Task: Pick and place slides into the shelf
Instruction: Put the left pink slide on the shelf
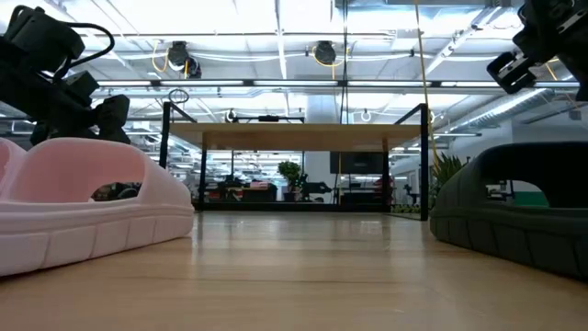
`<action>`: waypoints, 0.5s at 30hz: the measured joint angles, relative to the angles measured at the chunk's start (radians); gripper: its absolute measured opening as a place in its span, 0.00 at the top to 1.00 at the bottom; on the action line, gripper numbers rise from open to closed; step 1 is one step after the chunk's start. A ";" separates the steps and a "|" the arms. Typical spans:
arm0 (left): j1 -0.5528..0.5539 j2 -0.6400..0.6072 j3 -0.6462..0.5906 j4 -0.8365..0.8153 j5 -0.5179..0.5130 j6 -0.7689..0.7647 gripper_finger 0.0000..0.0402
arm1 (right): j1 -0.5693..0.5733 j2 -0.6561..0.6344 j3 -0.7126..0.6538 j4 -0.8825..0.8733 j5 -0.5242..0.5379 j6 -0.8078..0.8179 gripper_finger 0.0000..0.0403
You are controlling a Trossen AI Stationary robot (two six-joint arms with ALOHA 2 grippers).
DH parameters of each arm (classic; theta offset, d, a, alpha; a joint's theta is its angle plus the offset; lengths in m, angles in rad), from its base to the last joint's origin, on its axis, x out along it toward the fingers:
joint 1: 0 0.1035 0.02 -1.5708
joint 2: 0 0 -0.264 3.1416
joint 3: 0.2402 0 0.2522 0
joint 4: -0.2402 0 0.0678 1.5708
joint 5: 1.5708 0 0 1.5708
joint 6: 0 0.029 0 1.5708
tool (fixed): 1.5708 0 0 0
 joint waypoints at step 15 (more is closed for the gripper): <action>0.000 0.000 0.000 0.000 0.000 0.000 0.47 | 0.000 0.000 -0.038 0.050 0.452 0.059 0.70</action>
